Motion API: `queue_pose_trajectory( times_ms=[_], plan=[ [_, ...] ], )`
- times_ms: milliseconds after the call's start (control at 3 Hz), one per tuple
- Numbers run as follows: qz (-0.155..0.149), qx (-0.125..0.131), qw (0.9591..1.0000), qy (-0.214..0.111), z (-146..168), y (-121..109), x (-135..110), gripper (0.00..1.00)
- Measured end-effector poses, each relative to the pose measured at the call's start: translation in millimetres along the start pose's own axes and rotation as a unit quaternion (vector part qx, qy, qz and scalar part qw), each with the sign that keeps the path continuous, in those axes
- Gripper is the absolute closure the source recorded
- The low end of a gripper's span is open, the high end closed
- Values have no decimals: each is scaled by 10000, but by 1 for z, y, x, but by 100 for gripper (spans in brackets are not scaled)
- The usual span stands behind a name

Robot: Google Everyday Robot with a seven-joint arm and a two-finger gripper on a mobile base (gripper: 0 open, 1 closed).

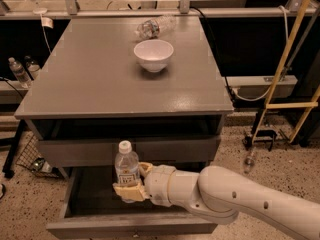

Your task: Place blue plastic bottle into middle drawer

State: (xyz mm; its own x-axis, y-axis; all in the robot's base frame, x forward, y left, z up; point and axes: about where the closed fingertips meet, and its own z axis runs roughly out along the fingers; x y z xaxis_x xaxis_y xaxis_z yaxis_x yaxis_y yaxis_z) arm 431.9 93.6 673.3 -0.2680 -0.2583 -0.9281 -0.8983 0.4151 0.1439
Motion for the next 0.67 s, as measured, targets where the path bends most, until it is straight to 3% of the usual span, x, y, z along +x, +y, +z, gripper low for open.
queue_pose_trajectory(
  times_ms=[333,667],
  plan=[
    [-15,-3,10000,7,0,1,-1,100],
    [-96,149,9998,-36,8,-10,12,100]
  ],
)
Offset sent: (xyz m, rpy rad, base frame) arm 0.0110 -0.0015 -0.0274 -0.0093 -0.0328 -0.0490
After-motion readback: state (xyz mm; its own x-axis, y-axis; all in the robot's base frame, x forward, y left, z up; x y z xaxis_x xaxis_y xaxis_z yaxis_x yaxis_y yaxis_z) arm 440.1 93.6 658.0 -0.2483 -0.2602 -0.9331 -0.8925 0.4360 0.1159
